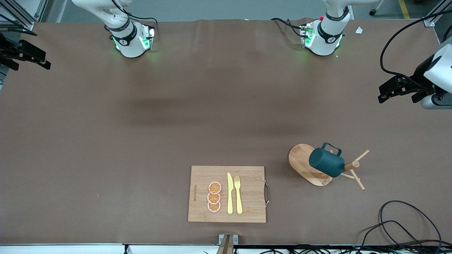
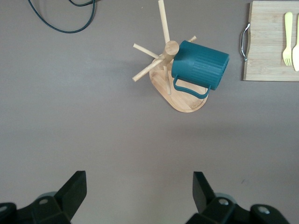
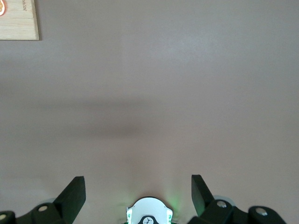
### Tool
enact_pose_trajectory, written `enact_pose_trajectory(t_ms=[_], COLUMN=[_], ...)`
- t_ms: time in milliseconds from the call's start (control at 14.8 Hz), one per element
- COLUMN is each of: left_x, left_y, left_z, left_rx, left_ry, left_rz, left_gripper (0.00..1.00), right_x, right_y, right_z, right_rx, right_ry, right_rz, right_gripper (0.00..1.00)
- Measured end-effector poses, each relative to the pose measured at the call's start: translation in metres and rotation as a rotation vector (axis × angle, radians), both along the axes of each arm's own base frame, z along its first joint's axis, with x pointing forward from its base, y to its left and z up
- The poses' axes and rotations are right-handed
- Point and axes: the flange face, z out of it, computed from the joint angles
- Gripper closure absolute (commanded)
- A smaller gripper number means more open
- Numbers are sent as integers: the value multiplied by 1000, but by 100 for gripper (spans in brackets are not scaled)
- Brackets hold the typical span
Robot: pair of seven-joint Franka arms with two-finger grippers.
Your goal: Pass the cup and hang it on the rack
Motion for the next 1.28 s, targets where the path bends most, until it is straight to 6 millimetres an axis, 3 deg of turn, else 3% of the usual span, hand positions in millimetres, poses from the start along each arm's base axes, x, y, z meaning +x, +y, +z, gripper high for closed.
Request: enact_pose_trajectory(t_ms=[1284], left_x=[5], left_y=[-2], left_z=[5], left_rx=[-3], left_ry=[-44], left_rz=[-62], left_gripper=[0], right_x=[0], right_y=[1], right_z=[-1], right_rx=[0], right_ry=[2], right_rz=[2], right_gripper=[0])
